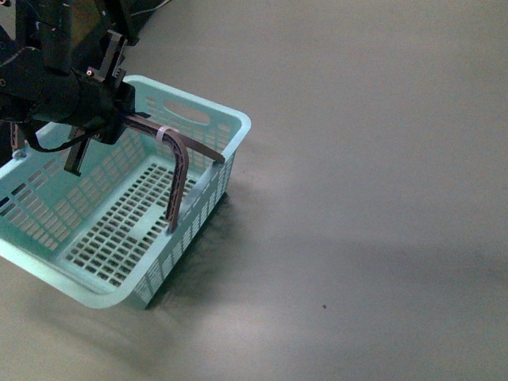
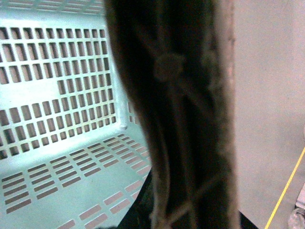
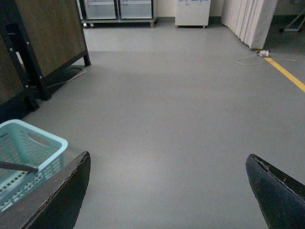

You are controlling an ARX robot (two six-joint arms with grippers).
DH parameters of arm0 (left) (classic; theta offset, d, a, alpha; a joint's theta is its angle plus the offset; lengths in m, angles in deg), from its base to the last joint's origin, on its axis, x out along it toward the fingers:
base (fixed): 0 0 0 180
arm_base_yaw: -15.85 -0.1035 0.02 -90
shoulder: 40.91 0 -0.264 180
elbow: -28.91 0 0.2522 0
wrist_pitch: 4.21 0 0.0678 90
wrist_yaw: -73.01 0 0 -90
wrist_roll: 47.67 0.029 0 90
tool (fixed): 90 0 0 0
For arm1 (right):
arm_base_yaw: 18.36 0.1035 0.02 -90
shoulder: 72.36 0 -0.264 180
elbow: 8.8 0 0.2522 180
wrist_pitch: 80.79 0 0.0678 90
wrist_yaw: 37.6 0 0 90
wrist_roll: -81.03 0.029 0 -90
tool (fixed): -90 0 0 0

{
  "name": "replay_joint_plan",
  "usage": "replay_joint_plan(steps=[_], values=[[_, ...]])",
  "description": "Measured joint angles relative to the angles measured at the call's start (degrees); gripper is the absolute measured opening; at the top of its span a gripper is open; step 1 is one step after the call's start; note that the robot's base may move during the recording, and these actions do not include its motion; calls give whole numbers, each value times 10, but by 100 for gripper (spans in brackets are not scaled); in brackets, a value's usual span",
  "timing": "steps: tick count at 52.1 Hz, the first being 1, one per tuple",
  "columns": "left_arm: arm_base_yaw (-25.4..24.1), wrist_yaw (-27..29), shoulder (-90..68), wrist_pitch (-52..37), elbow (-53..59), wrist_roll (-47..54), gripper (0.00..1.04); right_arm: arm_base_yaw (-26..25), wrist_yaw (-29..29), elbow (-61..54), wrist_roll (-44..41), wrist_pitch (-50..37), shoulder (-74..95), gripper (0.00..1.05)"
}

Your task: Pick lemon and mango into basket

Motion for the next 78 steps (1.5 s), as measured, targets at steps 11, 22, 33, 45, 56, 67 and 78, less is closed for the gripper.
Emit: replay_joint_plan(steps=[11,22,33,45,56,67,78], values=[[-3,-13,75,2,73,-17,5,0,0,0,0,0,0,96],[-20,-45,220,9,164,-40,5,0,0,0,0,0,0,96],[-50,-82,398,68,227,-80,5,0,0,0,0,0,0,96],[-69,-106,553,157,265,-107,5,0,0,0,0,0,0,96],[-82,-121,688,260,278,-120,5,0,0,0,0,0,0,96],[-86,-128,756,304,278,-116,5,0,0,0,0,0,0,96],[-88,-124,757,307,279,-109,5,0,0,0,0,0,0,96]])
